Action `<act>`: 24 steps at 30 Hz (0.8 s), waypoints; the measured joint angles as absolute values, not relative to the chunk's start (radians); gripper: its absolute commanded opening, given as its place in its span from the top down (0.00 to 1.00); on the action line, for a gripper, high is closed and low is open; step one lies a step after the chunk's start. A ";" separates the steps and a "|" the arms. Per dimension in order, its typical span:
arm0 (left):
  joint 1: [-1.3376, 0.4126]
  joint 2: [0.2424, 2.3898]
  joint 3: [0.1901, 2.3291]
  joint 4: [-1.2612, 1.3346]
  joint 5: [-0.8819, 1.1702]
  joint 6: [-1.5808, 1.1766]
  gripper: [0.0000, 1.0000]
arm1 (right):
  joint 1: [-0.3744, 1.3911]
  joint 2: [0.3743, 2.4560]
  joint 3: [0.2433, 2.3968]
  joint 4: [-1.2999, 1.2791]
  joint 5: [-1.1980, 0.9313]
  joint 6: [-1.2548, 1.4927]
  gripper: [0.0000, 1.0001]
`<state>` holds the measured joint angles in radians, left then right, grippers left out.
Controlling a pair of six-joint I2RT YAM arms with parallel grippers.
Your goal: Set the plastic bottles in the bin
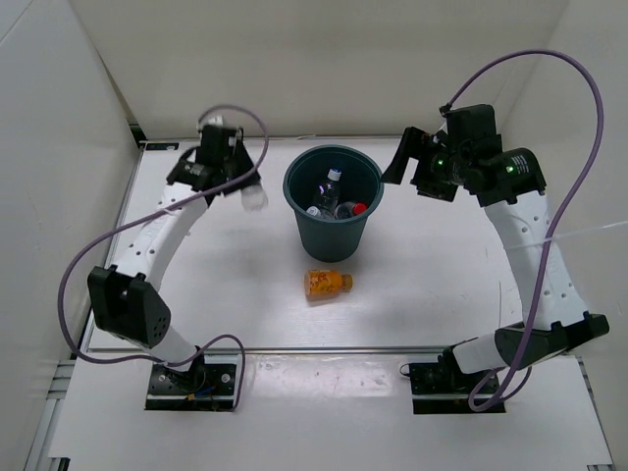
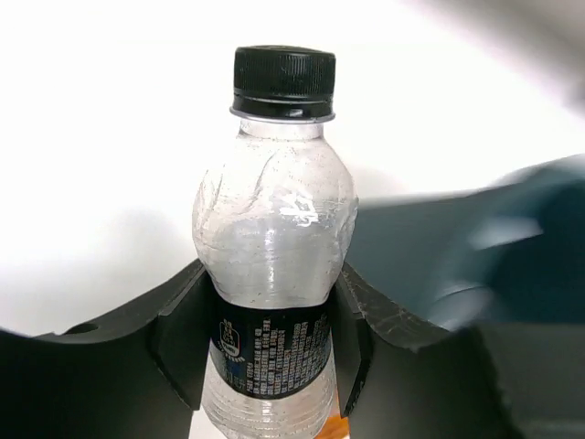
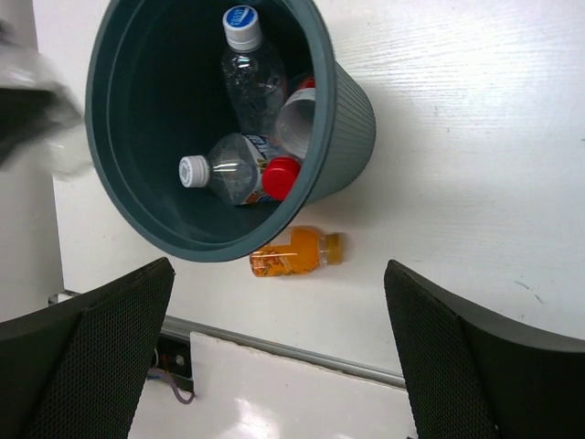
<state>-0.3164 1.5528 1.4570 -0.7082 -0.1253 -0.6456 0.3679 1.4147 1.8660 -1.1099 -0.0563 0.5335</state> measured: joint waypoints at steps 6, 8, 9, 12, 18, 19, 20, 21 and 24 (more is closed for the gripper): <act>-0.395 1.659 1.977 -0.701 -0.151 -0.592 0.47 | 0.322 1.404 1.824 -1.111 -0.064 0.562 0.01; -0.439 1.718 2.104 -0.679 -0.121 -0.572 0.45 | 0.311 1.395 1.803 -1.109 -0.064 0.569 0.01; -0.461 1.747 2.141 -0.670 -0.097 -0.564 0.44 | 0.306 1.390 1.789 -1.109 -0.065 0.574 0.01; -0.526 1.816 2.158 -0.662 -0.041 -0.543 0.34 | 0.292 1.370 1.750 -1.110 -0.067 0.581 0.01; -0.649 1.892 1.992 -0.743 -0.030 -0.514 0.00 | 0.244 1.299 1.661 -1.103 -0.066 0.600 0.01; -0.660 1.894 1.989 -0.770 -0.041 -0.508 0.00 | 0.238 1.281 1.641 -1.103 -0.066 0.603 0.01; -0.666 1.890 1.991 -0.785 -0.052 -0.496 0.00 | 0.235 1.264 1.626 -1.103 -0.067 0.604 0.01; -0.669 1.879 1.998 -0.791 -0.068 -0.486 0.00 | 0.233 1.244 1.605 -1.095 -0.069 0.603 0.01; -0.656 1.799 2.009 -0.794 -0.141 -0.471 0.00 | 0.255 1.158 1.509 -1.014 -0.109 0.572 0.01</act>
<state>-0.6559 1.7988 2.0087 -0.7944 -0.1413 -0.4709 0.2546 1.1576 1.5089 -1.0138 -0.1093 0.5720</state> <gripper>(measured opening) 0.998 0.993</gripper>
